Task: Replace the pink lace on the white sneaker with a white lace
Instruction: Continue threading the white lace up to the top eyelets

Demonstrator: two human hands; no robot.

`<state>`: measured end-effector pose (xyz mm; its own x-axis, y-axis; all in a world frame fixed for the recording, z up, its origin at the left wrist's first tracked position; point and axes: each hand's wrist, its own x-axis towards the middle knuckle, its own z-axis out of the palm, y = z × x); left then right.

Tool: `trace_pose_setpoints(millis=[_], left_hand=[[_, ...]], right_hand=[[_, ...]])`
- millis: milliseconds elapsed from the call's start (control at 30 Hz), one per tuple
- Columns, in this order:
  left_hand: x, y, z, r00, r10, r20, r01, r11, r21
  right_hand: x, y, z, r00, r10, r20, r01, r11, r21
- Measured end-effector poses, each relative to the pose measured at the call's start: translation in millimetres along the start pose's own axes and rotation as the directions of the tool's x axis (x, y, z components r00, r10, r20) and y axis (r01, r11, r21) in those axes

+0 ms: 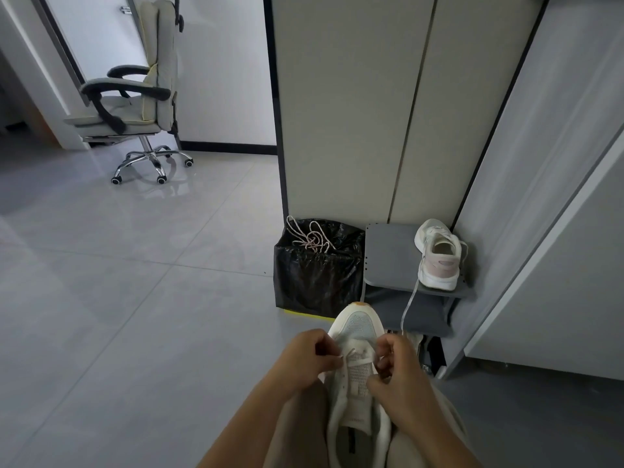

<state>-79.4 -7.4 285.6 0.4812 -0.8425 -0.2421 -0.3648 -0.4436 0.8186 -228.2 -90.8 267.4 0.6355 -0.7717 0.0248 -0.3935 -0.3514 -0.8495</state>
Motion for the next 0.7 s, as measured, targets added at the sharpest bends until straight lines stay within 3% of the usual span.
trace_pose_setpoints(millis=[200,367,467,600,700], left_hand=[[-1.9,1.3,3.3,0.999,0.033,-0.036,-0.028,0.990,0.140],[-6.5,7.4,-14.3,0.998,0.058,0.014,-0.059,0.986,0.155],[-13.3,16.6,-46.7,0.993,0.093,-0.071,-0.085,0.990,0.116],[-37.7,52.6,-78.9,0.962,0.134,-0.237,-0.196,0.944,-0.266],[-52.1,82.8,-57.4,0.980,0.131,-0.151,-0.199,0.704,-0.682]], right_hand=[[-3.9,-2.0,-3.3,0.998,-0.055,0.015,0.053,0.996,0.065],[-9.3,0.1,-5.2,0.989,-0.148,-0.003,0.148,0.988,0.050],[-11.0,0.9,-3.7,0.983,-0.181,-0.015,0.181,0.983,0.018],[-11.1,-6.2,-3.1,0.964,-0.257,-0.067,0.259,0.966,0.023],[-12.6,-27.4,-0.1,0.965,-0.263,-0.002,0.256,0.938,0.233]])
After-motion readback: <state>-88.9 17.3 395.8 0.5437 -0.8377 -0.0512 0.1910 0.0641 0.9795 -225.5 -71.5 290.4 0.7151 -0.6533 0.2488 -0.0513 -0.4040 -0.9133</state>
